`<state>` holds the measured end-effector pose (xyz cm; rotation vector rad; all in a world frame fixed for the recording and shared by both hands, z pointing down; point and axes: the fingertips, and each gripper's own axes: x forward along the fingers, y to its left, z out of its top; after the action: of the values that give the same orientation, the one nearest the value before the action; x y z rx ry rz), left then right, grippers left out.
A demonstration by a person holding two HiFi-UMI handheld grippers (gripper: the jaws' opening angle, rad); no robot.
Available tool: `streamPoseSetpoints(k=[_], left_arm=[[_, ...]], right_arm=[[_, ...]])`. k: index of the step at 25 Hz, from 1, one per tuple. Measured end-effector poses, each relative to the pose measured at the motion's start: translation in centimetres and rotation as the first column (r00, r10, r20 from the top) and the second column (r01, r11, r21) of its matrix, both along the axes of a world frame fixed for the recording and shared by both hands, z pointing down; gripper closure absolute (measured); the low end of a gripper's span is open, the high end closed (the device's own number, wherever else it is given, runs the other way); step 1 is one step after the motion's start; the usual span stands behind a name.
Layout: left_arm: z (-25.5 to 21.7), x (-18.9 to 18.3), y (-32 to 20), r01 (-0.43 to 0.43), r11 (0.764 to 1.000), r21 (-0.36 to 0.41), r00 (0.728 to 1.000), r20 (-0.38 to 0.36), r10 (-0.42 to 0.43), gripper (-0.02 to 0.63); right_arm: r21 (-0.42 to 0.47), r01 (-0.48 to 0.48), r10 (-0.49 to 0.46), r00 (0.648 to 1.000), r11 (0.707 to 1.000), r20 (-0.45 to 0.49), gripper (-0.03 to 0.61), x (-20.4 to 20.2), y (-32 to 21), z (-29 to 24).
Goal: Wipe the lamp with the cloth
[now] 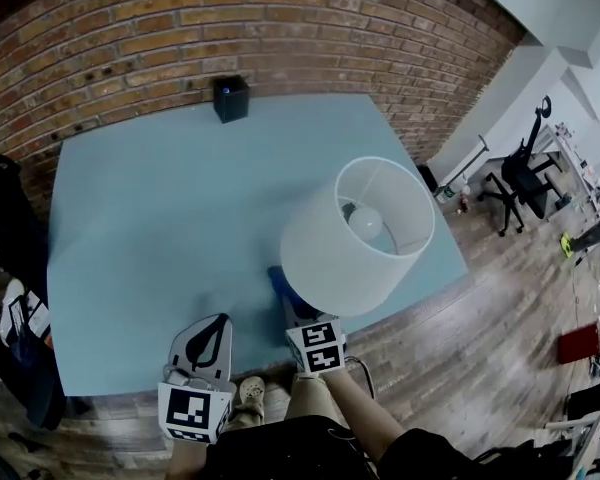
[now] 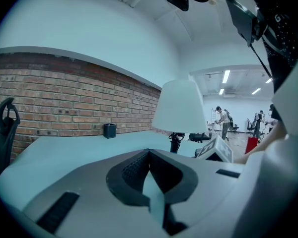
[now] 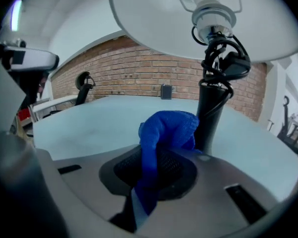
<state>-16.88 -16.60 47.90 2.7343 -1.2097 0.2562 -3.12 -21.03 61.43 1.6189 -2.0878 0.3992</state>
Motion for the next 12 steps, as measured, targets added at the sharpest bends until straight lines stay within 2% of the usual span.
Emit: streamPoseSetpoints(k=[3, 5, 8, 12], left_arm=[[-0.4, 1.0, 0.0, -0.025, 1.0, 0.009, 1.0, -0.01, 0.025, 0.604], [-0.8, 1.7, 0.3, -0.042, 0.999, 0.02, 0.999, -0.018, 0.043, 0.605], [-1.3, 2.5, 0.7, -0.062, 0.998, 0.029, 0.998, -0.022, 0.063, 0.606], [-1.1, 3.3, 0.8, -0.067, 0.997, 0.023, 0.997, -0.021, 0.068, 0.605]], right_arm=[[-0.035, 0.127, -0.122, 0.984, 0.991, 0.132, 0.518, -2.2, 3.3, -0.7], [0.002, 0.16, -0.158, 0.968, 0.987, 0.196, 0.519, -2.4, 5.9, -2.1], [0.138, 0.101, -0.128, 0.971, 0.985, 0.202, 0.519, -0.1, 8.9, -5.3], [0.305, -0.03, -0.015, 0.989, 0.952, 0.144, 0.518, 4.6, 9.7, -8.5]])
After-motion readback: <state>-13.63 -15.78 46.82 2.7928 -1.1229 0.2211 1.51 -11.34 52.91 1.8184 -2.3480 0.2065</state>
